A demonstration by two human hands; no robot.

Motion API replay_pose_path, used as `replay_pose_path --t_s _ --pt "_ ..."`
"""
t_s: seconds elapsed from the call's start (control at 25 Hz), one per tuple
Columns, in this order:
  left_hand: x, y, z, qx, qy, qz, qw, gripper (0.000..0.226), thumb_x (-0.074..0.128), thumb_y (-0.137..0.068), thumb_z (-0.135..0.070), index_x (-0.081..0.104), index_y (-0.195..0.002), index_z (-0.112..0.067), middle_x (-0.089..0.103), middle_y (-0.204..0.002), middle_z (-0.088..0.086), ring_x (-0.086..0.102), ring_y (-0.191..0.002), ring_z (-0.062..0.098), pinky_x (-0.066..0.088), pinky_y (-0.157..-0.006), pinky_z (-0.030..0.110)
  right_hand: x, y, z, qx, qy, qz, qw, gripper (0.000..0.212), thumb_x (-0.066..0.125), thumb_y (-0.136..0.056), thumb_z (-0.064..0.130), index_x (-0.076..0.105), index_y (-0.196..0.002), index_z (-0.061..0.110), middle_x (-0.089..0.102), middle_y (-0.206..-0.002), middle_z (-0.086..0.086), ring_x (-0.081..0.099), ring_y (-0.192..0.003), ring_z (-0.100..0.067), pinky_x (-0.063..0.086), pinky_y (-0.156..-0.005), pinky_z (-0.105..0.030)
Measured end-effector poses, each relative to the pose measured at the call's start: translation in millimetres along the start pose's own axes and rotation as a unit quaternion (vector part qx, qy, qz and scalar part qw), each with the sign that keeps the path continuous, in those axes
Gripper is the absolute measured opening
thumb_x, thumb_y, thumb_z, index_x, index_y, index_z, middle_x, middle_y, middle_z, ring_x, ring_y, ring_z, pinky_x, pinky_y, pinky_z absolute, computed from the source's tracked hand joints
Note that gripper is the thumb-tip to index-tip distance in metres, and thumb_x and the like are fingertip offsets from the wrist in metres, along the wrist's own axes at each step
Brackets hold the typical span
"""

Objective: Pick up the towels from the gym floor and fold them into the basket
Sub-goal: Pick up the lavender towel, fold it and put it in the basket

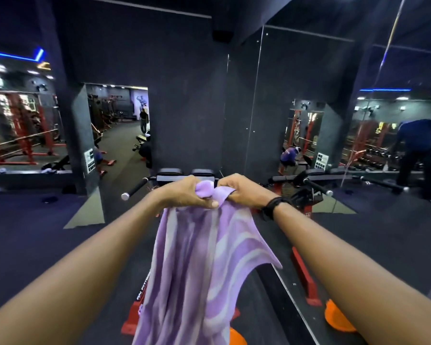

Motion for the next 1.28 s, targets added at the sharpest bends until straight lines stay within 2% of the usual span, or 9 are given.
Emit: replay_pose_path --t_s 0.12,0.28,0.36,0.52,0.68,0.76,0.92,1.16,1.28 --pt "-4.7 -3.6 1.2 0.015 0.017 -0.008 1.000 0.049 0.075 -0.076 -0.038 0.034 -0.056 -0.021 0.032 -0.051 -0.008 0.029 -0.051 0.013 0.023 -0.050 0.028 0.3 1.8 -14.0 0.031 -0.083 -0.001 0.996 0.017 0.066 -0.083 0.016 0.059 -0.072 0.005 0.050 -0.067 -0.001 0.042 -0.062 -0.009 0.033 -0.052 -0.024" --pt "-43.0 0.2 24.1 0.007 0.189 -0.135 0.973 0.043 0.073 -0.080 -0.037 0.058 -0.071 0.002 0.052 -0.066 0.008 0.046 -0.066 0.016 0.038 -0.063 0.031 40.4 34.7 -77.8 0.183 -0.055 0.172 0.966 0.010 0.071 -0.086 0.019 0.067 -0.080 0.011 0.061 -0.072 -0.001 0.055 -0.057 -0.007 0.051 -0.055 -0.023" --pt "-51.6 0.0 39.2 -0.016 0.244 -0.163 0.956 0.039 0.072 -0.084 -0.031 0.064 -0.085 0.007 0.063 -0.077 0.011 0.056 -0.073 0.017 0.045 -0.069 0.031 56.1 50.9 -105.1 0.245 -0.078 0.195 0.946 0.011 0.068 -0.088 0.015 0.063 -0.079 0.021 0.061 -0.071 0.003 0.057 -0.055 -0.003 0.053 -0.054 -0.022" --pt "-58.3 1.4 50.2 -0.037 0.269 -0.215 0.938 0.021 0.067 -0.089 -0.024 0.062 -0.073 -0.011 0.062 -0.069 -0.002 0.056 -0.069 0.013 0.048 -0.061 0.022 46.4 43.4 -107.0 0.241 -0.114 0.081 0.960 0.013 0.065 -0.080 0.017 0.054 -0.086 0.012 0.061 -0.085 -0.010 0.057 -0.077 -0.020 0.049 -0.064 -0.034" --pt "-42.7 -10.2 58.0 -0.065 0.290 -0.198 0.934 0.053 0.068 -0.075 -0.056 0.049 -0.093 -0.010 0.049 -0.090 0.005 0.051 -0.085 0.016 0.046 -0.075 0.029 9.1 13.4 -66.2 0.214 -0.323 -0.130 0.913 0.010 0.060 -0.091 0.007 0.050 -0.094 0.008 0.050 -0.078 -0.010 0.048 -0.062 -0.013 0.040 -0.049 -0.020" --pt "-17.5 -16.9 60.3 -0.117 0.384 -0.150 0.904 0.048 0.054 -0.089 -0.052 0.047 -0.112 -0.010 0.051 -0.105 0.006 0.053 -0.096 0.016 0.045 -0.089 0.032 10.1 2.0 -54.5 0.207 -0.423 -0.141 0.871 0.023 0.057 -0.094 0.009 0.048 -0.116 0.009 0.053 -0.077 -0.008 0.053 -0.057 -0.011 0.048 -0.046 -0.022" --pt "0.9 -21.9 44.6 -0.055 0.424 -0.159 0.890 0.013 0.042 -0.101 -0.017 0.055 -0.099 -0.013 0.054 -0.095 0.010 0.049 -0.087 0.019 0.042 -0.072 0.028 15.9 -5.6 -42.7 0.183 -0.520 -0.121 0.825 0.019 0.048 -0.098 0.004 0.058 -0.113 0.010 0.064 -0.071 -0.001 0.063 -0.057 -0.007 0.056 -0.052 -0.023" --pt "0.7 -10.4 31.0 0.026 0.362 -0.227 0.904 0.012 0.066 -0.089 -0.020 0.073 -0.091 -0.011 0.073 -0.091 0.008 0.061 -0.080 0.013 0.048 -0.070 0.027 21.3 -4.1 -49.5 0.247 -0.561 -0.152 0.775 0.021 0.056 -0.090 -0.005 0.062 -0.107 -0.016 0.069 -0.095 -0.019 0.072 -0.074 -0.019 0.058 -0.065 -0.023" --pt "3.5 -12.8 31.9 0.051 0.250 -0.235 0.938 0.026 0.061 -0.086 -0.046 0.077 -0.090 -0.026 0.067 -0.079 -0.006 0.054 -0.074 0.005 0.044 -0.069 0.029 21.1 -0.8 -54.8 0.273 -0.585 -0.172 0.744 0.019 0.057 -0.088 -0.009 0.061 -0.103 -0.019 0.067 -0.092 -0.021 0.072 -0.067 -0.021 0.059 -0.062 -0.024"
Point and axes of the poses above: each hand's wrist, its own y-axis away from the middle knuckle, its own x-axis out of the palm, z = x × y, the point moved 9 cm from there along -y, towards the middle knuckle
